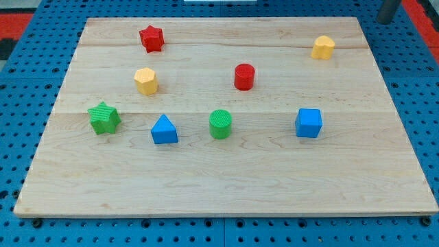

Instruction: Move the yellow heart to the top of the blue cube

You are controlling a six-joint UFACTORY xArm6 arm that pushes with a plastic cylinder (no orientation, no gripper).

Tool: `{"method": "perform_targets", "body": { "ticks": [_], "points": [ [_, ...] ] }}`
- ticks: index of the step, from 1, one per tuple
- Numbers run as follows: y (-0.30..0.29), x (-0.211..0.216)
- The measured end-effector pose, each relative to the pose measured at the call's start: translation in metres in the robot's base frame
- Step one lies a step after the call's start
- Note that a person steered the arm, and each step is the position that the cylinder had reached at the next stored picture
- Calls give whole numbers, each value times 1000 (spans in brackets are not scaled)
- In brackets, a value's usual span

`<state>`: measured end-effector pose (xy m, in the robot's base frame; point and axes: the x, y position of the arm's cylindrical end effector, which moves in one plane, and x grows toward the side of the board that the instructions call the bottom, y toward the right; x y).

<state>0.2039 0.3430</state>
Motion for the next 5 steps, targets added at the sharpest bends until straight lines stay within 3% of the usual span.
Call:
{"method": "perform_targets", "body": {
  "ticks": [2, 3, 4, 5],
  "points": [
    [-8, 0],
    [-39, 10],
    [-129, 54],
    [-130, 106]
  ]
}}
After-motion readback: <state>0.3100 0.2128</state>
